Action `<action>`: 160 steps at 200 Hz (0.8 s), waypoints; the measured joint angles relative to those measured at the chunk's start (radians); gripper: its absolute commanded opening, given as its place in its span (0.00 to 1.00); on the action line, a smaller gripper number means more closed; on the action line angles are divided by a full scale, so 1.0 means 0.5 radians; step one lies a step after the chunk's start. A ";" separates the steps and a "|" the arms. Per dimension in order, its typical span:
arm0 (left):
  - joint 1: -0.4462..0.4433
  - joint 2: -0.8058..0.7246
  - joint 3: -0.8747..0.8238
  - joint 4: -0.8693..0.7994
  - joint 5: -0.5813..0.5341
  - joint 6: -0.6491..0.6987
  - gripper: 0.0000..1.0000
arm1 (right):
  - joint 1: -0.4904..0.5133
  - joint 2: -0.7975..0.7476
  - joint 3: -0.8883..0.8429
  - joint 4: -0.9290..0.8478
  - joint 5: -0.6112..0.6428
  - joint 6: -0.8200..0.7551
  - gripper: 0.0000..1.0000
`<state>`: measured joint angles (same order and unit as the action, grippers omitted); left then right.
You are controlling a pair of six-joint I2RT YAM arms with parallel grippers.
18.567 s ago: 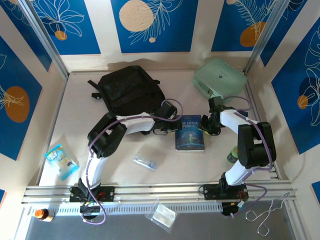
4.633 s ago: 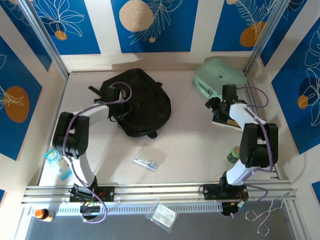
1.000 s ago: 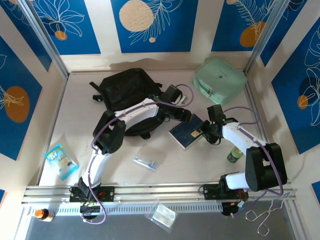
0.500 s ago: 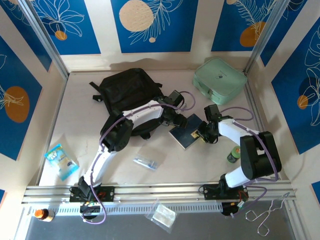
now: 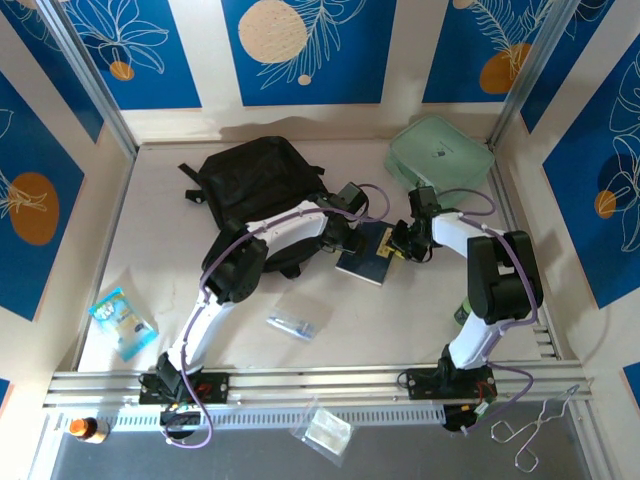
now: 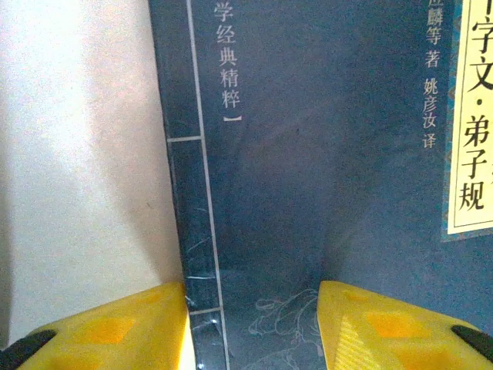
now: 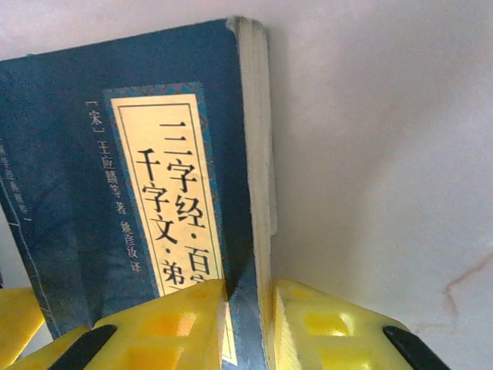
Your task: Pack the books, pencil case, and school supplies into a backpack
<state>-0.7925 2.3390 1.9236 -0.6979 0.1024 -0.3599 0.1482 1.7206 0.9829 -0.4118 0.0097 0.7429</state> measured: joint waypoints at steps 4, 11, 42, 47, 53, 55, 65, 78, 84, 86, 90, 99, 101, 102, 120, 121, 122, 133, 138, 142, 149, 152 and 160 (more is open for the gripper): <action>0.000 0.000 0.000 -0.001 0.000 0.000 0.47 | 0.000 0.000 0.000 -0.001 -0.005 -0.005 0.25; 0.000 0.000 0.000 -0.002 0.000 -0.001 0.47 | 0.000 0.000 0.000 -0.002 -0.014 -0.014 0.26; 0.000 0.010 0.012 -0.009 0.012 -0.018 0.48 | -0.002 0.000 -0.001 -0.007 -0.066 -0.021 0.28; 0.001 0.011 0.014 -0.011 0.020 -0.026 0.48 | -0.002 0.000 -0.001 -0.007 -0.075 -0.021 0.28; 0.002 0.011 0.017 -0.012 0.037 -0.038 0.48 | -0.005 0.000 -0.002 -0.007 -0.085 -0.021 0.28; 0.003 0.011 0.018 -0.011 0.041 -0.044 0.48 | -0.007 0.000 -0.002 -0.007 -0.089 -0.021 0.28; 0.014 0.011 0.019 -0.010 0.086 -0.071 0.49 | -0.011 0.000 -0.005 -0.008 -0.104 -0.017 0.27; 0.031 0.011 0.019 -0.003 0.152 -0.113 0.49 | -0.014 0.000 -0.009 -0.008 -0.116 -0.004 0.27; 0.038 0.011 0.019 0.000 0.193 -0.137 0.49 | -0.014 0.001 -0.012 -0.008 -0.119 0.003 0.26; 0.039 0.011 0.019 0.001 0.201 -0.142 0.49 | -0.014 0.001 -0.014 -0.007 -0.119 0.009 0.26; 0.047 0.011 0.019 0.003 0.230 -0.157 0.49 | -0.014 0.001 -0.018 -0.006 -0.120 0.013 0.26; 0.062 0.011 0.019 0.004 0.289 -0.179 0.49 | -0.014 0.001 -0.026 -0.007 -0.120 0.027 0.26; 0.065 0.011 0.019 0.004 0.302 -0.185 0.49 | -0.015 0.001 -0.028 -0.006 -0.121 0.032 0.26; 0.066 0.011 0.019 0.004 0.307 -0.187 0.49 | -0.015 0.001 -0.030 -0.006 -0.121 0.034 0.26; 0.086 0.011 0.019 0.011 0.410 -0.227 0.49 | -0.026 0.001 -0.033 -0.008 -0.121 0.055 0.25; 0.088 0.011 0.019 0.011 0.414 -0.228 0.49 | -0.027 0.001 -0.033 -0.008 -0.121 0.055 0.25; 0.089 0.011 0.019 0.011 0.417 -0.229 0.49 | -0.027 0.001 -0.033 -0.008 -0.121 0.055 0.25; 0.095 0.000 0.018 0.016 0.470 -0.259 0.49 | -0.041 0.000 -0.033 -0.008 -0.118 0.067 0.24; 0.098 -0.010 0.018 0.018 0.494 -0.268 0.49 | -0.047 0.000 -0.034 -0.008 -0.117 0.071 0.24; 0.100 -0.018 0.018 0.018 0.512 -0.282 0.49 | -0.051 0.000 -0.034 -0.008 -0.117 0.076 0.24; 0.102 -0.050 0.014 0.024 0.538 -0.300 0.49 | -0.059 -0.001 -0.041 -0.005 -0.116 0.086 0.24; 0.103 -0.072 0.008 0.035 0.549 -0.315 0.49 | -0.063 -0.002 -0.047 0.000 -0.117 0.087 0.24; 0.104 -0.122 -0.009 0.062 0.570 -0.333 0.49 | -0.069 -0.005 -0.057 0.011 -0.117 0.098 0.24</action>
<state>-0.7406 2.2780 1.9190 -0.6670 0.3874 -0.5262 0.1139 1.7184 0.9543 -0.4065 -0.0490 0.7921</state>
